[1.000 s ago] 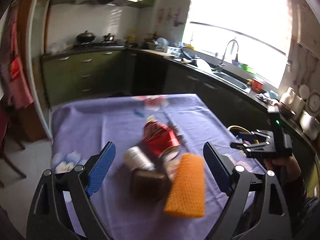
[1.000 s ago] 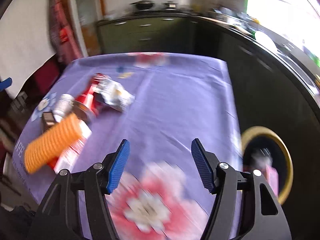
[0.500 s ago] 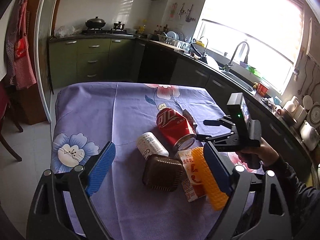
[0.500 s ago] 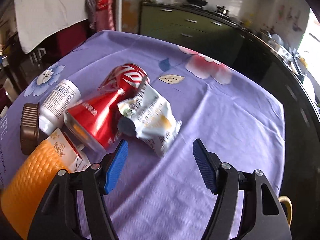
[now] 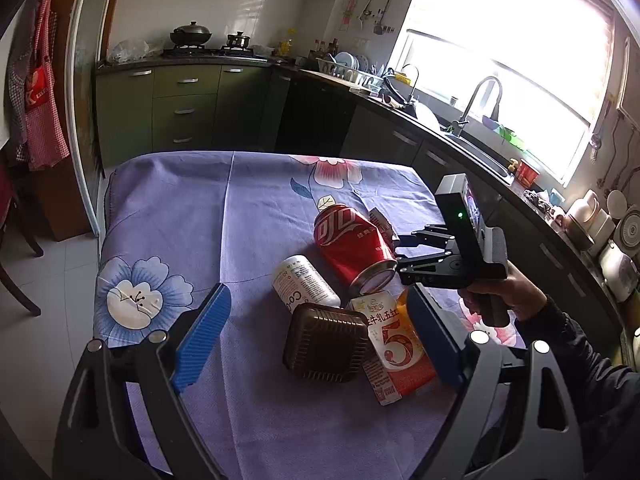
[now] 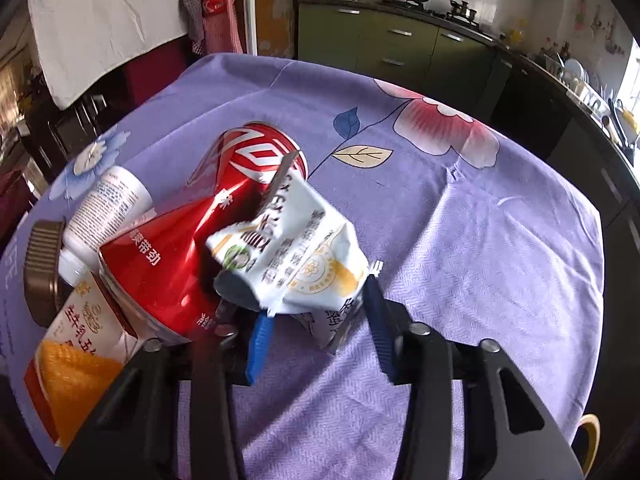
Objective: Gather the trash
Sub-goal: 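Grasp the white-and-yellow snack bag with the right gripper, then carry the snack bag over the bin and open the right gripper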
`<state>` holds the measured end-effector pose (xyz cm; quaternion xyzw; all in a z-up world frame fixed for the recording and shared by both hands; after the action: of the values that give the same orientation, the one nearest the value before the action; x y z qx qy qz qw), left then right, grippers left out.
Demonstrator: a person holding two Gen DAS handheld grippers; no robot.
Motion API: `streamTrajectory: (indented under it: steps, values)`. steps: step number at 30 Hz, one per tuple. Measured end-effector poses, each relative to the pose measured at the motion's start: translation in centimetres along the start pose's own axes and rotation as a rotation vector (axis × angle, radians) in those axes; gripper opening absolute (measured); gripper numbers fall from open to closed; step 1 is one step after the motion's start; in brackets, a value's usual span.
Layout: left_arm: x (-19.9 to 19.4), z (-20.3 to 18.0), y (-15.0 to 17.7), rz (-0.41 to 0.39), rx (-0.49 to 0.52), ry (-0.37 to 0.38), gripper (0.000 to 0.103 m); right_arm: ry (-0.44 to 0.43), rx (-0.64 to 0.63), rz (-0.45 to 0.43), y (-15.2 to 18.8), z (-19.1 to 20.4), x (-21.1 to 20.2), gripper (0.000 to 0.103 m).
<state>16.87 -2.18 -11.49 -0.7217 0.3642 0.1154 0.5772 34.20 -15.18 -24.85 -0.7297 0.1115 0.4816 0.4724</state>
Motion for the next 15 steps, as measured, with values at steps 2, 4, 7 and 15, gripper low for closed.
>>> streamTrajectory:
  steps: [2,4,7,15]
  values:
    - [0.0,0.0,0.1,0.001,0.002,0.002,0.085,-0.011,0.025,-0.007,0.1,-0.3,-0.4,0.040]
    - [0.0,-0.1,0.1,0.001,0.002,0.003,0.085,-0.023,0.049,-0.017,0.3,-0.4,-1.4,0.040]
    - [-0.2,-0.2,0.1,-0.002,0.005,0.002,0.085,-0.026,0.087,-0.040,0.6,-0.9,-3.5,0.040]
    - [-1.2,-1.6,0.2,-0.020,0.032,0.015,0.085,0.082,0.202,-0.145,3.7,-5.0,-12.4,0.040]
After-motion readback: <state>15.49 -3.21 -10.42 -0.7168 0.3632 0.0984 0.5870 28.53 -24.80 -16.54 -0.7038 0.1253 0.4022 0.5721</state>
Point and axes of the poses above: each gripper's, at about its wrist camera, not at the fingertips, and x roughly the way its jaws point, z to its left, y to its underside, the point moved 10 cm from there along x, roughly the way its jaws point, and after that the axes turned 5 degrees about y, right-handed, at the moved point
